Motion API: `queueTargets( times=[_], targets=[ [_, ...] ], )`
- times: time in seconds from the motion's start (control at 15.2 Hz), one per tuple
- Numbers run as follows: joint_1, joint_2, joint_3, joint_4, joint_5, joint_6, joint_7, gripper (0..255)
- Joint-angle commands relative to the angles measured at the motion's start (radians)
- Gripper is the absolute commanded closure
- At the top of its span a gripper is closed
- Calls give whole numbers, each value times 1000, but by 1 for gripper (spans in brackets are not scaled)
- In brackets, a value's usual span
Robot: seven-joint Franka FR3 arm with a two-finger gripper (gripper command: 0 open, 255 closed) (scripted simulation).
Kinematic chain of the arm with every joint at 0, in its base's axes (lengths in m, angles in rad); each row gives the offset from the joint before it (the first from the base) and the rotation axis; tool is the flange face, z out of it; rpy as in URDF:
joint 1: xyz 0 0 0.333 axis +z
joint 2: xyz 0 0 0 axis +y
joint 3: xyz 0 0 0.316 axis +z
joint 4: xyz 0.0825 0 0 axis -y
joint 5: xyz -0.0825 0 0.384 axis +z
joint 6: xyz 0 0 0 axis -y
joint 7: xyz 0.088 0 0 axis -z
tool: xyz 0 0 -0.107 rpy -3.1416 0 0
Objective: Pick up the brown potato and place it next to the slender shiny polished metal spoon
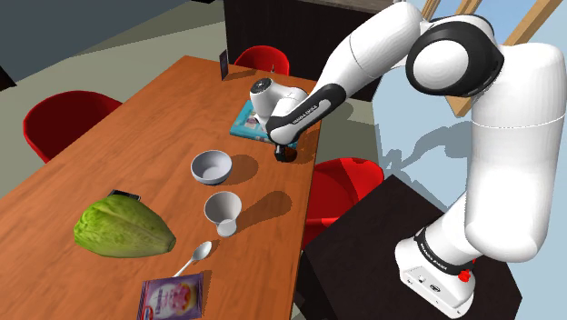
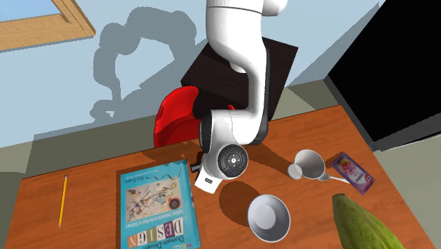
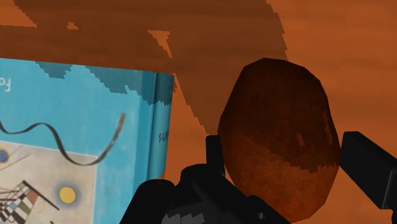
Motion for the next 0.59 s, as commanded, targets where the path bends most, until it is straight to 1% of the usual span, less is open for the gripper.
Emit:
queueTargets(
  times=[0.0, 0.2, 0.53],
  targets=[
    [0, 0, 0, 0, 0, 0, 0, 255],
    [0, 0, 0, 0, 0, 0, 0, 255],
    [-5, -52, 10, -8, 17, -41, -20, 255]
  ],
)
